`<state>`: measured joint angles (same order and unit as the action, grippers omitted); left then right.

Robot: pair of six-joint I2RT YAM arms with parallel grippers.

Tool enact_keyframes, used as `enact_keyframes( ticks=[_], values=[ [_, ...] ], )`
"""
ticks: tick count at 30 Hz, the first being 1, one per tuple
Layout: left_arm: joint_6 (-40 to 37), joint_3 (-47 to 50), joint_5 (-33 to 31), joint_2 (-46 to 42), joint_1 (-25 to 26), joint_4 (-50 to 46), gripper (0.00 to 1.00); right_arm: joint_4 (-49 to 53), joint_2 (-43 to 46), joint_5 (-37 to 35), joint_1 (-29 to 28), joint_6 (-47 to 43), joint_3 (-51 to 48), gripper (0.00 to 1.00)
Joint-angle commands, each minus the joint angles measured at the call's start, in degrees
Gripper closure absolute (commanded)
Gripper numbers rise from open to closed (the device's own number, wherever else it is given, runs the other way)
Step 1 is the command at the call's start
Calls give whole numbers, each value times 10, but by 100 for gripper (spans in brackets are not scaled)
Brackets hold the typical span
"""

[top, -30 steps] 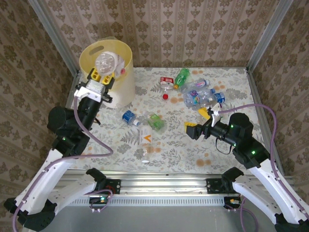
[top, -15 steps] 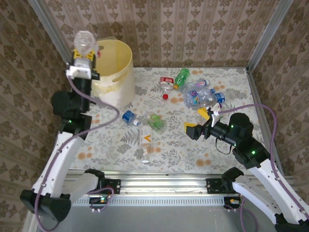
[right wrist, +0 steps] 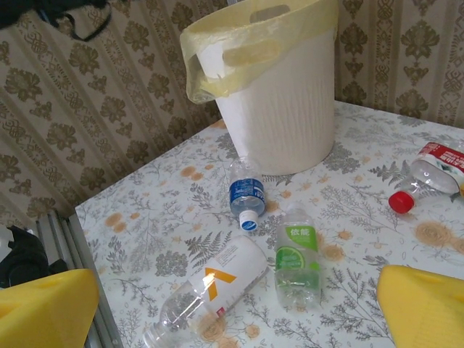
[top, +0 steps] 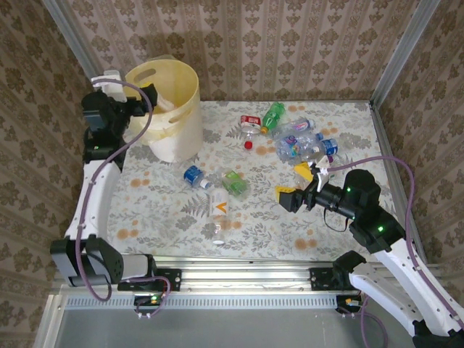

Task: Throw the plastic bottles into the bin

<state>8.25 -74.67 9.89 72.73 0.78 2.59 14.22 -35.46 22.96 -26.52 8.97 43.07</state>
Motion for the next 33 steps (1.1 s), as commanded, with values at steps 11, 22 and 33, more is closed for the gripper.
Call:
enact_keyframes(
  ticks=[11, 22, 33],
  values=[
    [58, -85, 87, -188, 20, -267, 0, -10, 2, 7, -4, 7, -7, 0],
    [34, -47, -51, -163, 279, -495, 0, 36, -4, -14, -4, 8, 12, 0],
    [131, -1, -74, -86, 388, -554, 0, 63, -5, -58, -5, 9, 18, 0]
  ],
)
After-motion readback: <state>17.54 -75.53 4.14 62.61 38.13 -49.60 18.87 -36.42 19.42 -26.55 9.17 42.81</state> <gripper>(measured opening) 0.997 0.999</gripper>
